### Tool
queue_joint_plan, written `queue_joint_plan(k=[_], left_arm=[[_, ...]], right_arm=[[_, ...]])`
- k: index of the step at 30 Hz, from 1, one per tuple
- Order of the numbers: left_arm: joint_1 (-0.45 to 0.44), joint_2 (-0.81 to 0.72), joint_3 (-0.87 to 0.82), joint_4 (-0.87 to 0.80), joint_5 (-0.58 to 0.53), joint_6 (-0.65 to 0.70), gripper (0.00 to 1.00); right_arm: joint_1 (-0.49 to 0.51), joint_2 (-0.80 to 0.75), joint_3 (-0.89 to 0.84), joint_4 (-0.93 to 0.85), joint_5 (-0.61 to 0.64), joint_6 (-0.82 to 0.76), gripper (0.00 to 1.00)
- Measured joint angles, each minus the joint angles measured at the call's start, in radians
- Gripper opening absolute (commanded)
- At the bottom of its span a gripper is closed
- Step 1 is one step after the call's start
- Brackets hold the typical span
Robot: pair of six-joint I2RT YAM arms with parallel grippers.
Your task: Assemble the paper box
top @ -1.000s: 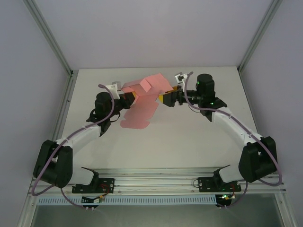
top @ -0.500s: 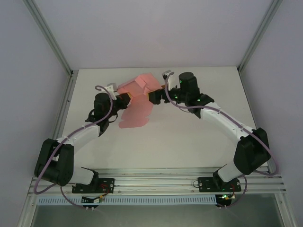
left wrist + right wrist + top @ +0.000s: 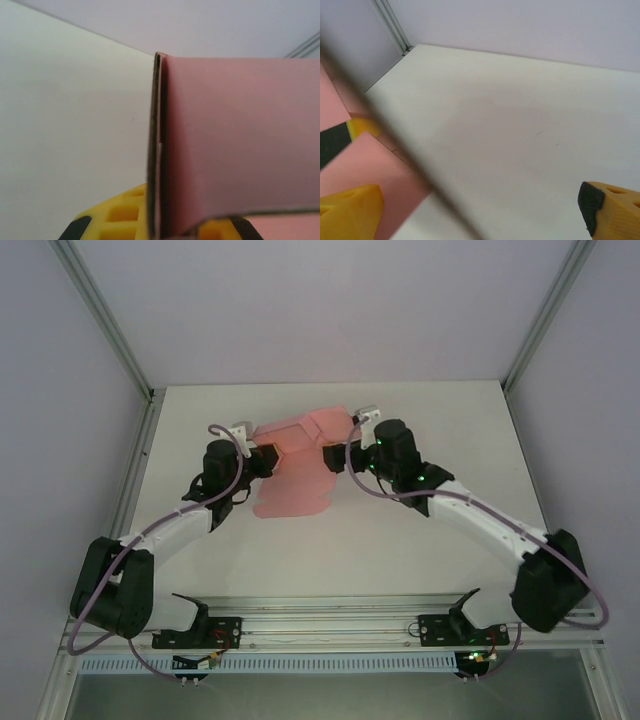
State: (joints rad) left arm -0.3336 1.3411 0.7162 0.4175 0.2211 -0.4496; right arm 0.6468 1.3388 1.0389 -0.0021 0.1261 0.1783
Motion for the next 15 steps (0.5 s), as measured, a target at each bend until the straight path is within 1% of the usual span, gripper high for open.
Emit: queue_joint_plan(k=[6,9,12,15], left_arm=[[-0.004,-0.047,0.000,0.000,0.052,0.048,0.00],[-0.004,-0.057,0.000,-0.013,0.068,0.078,0.00],[-0.004,-0.060,0.000,-0.026,0.093,0.100,0.00],[-0.004,-0.060,0.000,-0.025,0.124,0.108,0.00]], right_arm=[[-0.034,-0.241,-0.069,-0.058,-0.023,-0.031,1.00],[-0.098,-0.348,-0.073,-0.084,-0.067,-0.029,1.00],[-0.249,-0.411,-0.075,-0.099,-0.135,-0.014,0.96],[-0.438,-0.396,-0.073,-0.106,-0.289,0.007,0.92]])
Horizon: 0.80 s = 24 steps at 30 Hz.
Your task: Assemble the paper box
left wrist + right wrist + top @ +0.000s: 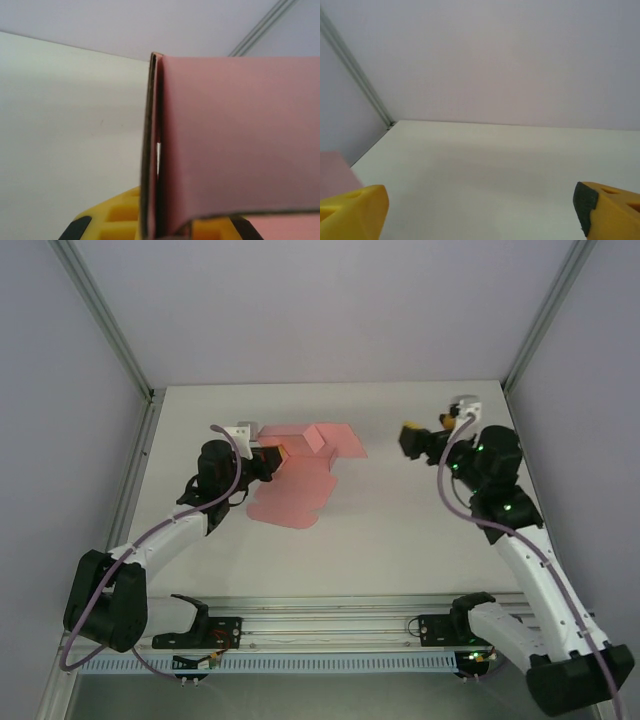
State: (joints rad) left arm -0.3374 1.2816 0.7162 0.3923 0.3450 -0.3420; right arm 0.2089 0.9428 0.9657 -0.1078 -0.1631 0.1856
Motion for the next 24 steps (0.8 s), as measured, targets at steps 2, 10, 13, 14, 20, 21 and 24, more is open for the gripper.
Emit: queue_joint_plan(k=[2,10,13,14,20,21,24], left_arm=[[0.000,0.000,0.000,0.000,0.017,0.004,0.00],[0.000,0.039,0.005,-0.002,0.067,0.018,0.00],[0.000,0.053,0.021,-0.013,0.070,0.018,0.00],[0.000,0.057,0.029,-0.022,0.068,0.018,0.00],[-0.001,0.079,0.053,-0.045,0.056,0.021,0.00],[-0.001,0.085,0.057,-0.051,0.058,0.021,0.00],[-0.002,0.100,0.070,-0.063,0.055,0.020,0.00]], right_arm=[[-0.057,0.052,0.018,-0.016,-0.122,-0.017,0.90],[-0.032,0.355,0.243,-0.179,-0.576,-0.191,0.70],[0.018,0.420,0.319,-0.244,-0.633,-0.265,0.68],[0.046,0.438,0.339,-0.269,-0.647,-0.295,0.67],[0.178,0.470,0.362,-0.360,-0.678,-0.417,0.64],[0.193,0.472,0.362,-0.362,-0.673,-0.428,0.64],[0.230,0.488,0.362,-0.360,-0.641,-0.438,0.65]])
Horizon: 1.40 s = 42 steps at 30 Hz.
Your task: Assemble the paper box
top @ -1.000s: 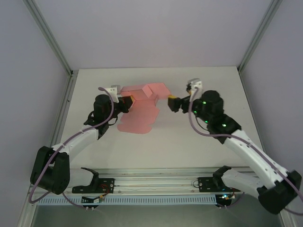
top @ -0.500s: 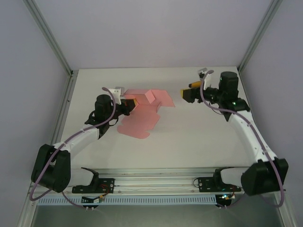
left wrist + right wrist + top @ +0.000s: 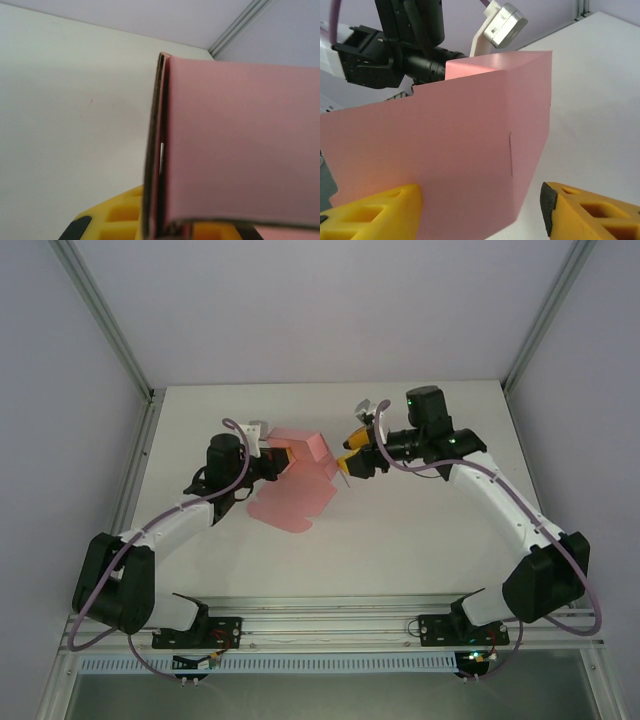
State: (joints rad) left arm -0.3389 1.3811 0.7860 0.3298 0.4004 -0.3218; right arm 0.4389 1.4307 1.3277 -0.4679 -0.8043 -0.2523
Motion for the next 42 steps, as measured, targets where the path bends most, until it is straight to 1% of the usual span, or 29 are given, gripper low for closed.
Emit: queue_joint_plan(k=[4,10,13,17,18,19,21,24,30,34,36,42], left_arm=[[0.000,0.013,0.008,-0.027,-0.010,-0.003,0.00],[0.001,0.027,0.017,-0.077,-0.047,-0.007,0.00],[0.001,0.027,0.027,-0.113,-0.078,-0.016,0.00],[0.008,0.027,0.036,-0.165,-0.143,-0.018,0.00],[0.008,0.027,0.036,-0.175,-0.156,-0.018,0.00],[0.008,0.027,0.036,-0.187,-0.165,-0.018,0.00],[0.008,0.027,0.036,-0.206,-0.183,-0.018,0.00],[0.007,0.026,0.043,-0.226,-0.192,-0.017,0.00],[0.003,0.017,0.048,-0.235,-0.194,0.002,0.00],[0.003,0.015,0.048,-0.258,-0.204,0.002,0.00],[0.003,0.014,0.048,-0.261,-0.205,0.002,0.00],[0.003,0.001,0.048,-0.278,-0.211,0.002,0.00]], right_arm=[[0.056,0.042,0.000,0.014,0.074,0.005,0.64],[0.121,0.084,0.000,0.074,0.235,0.052,0.64],[0.156,0.083,-0.003,0.114,0.340,0.076,0.64],[0.210,0.082,-0.006,0.139,0.545,0.092,0.64],[0.220,0.082,-0.006,0.139,0.595,0.097,0.63],[0.227,0.082,-0.006,0.138,0.634,0.103,0.57],[0.233,0.082,-0.006,0.136,0.685,0.117,0.55],[0.236,0.082,-0.006,0.130,0.679,0.133,0.56],[0.232,0.113,0.017,0.117,0.531,0.145,0.55],[0.220,0.145,0.047,0.090,0.460,0.148,0.60],[0.216,0.151,0.056,0.079,0.446,0.148,0.63],[0.216,0.163,0.085,0.043,0.436,0.148,0.64]])
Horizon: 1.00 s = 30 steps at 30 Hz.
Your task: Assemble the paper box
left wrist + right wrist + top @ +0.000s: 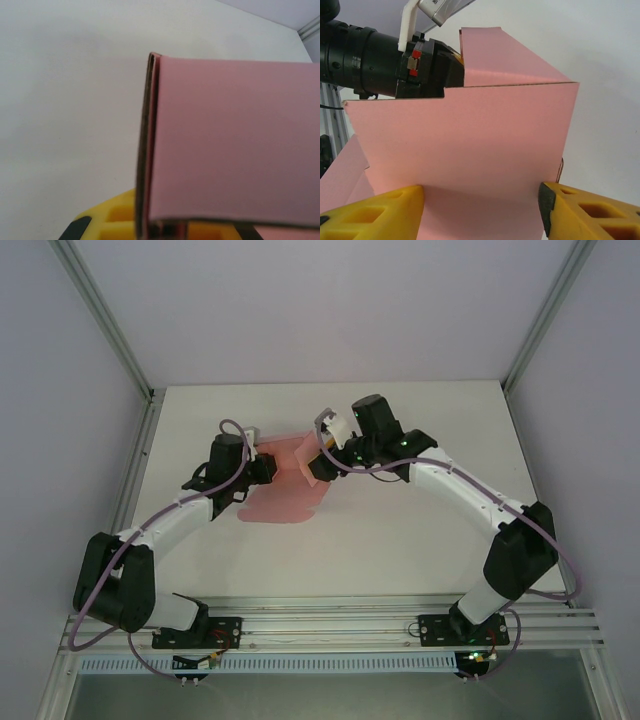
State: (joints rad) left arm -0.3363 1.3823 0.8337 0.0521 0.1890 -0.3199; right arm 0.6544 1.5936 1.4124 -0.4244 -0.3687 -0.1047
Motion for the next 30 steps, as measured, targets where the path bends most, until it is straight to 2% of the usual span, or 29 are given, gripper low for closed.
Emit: queue_joint_plan(k=[3,7,11,14,17,22,25,30], left_arm=[[-0.002,-0.006,0.000,-0.001,-0.001,0.001,0.00],[-0.008,-0.015,0.000,-0.003,-0.027,0.003,0.00],[-0.014,-0.017,0.001,-0.033,-0.069,0.003,0.00],[-0.026,-0.017,0.001,-0.057,-0.101,0.003,0.00],[-0.041,-0.017,0.003,-0.071,-0.131,0.000,0.00],[-0.077,-0.034,0.017,-0.096,-0.184,-0.018,0.00],[-0.098,-0.056,0.017,-0.105,-0.195,-0.024,0.00],[-0.107,-0.076,0.017,-0.110,-0.219,-0.032,0.00]], right_arm=[[0.002,0.006,0.014,-0.013,0.018,0.001,0.65],[0.014,0.034,0.052,-0.027,0.106,0.015,0.64],[0.045,0.069,0.062,-0.025,0.234,0.024,0.54],[0.084,0.087,0.062,-0.018,0.366,0.034,0.42],[0.117,0.102,0.069,-0.010,0.522,0.053,0.29],[0.151,0.162,0.113,-0.009,0.788,0.095,0.17],[0.151,0.180,0.116,0.011,0.860,0.103,0.11],[0.150,0.179,0.103,0.067,0.869,0.101,0.05]])
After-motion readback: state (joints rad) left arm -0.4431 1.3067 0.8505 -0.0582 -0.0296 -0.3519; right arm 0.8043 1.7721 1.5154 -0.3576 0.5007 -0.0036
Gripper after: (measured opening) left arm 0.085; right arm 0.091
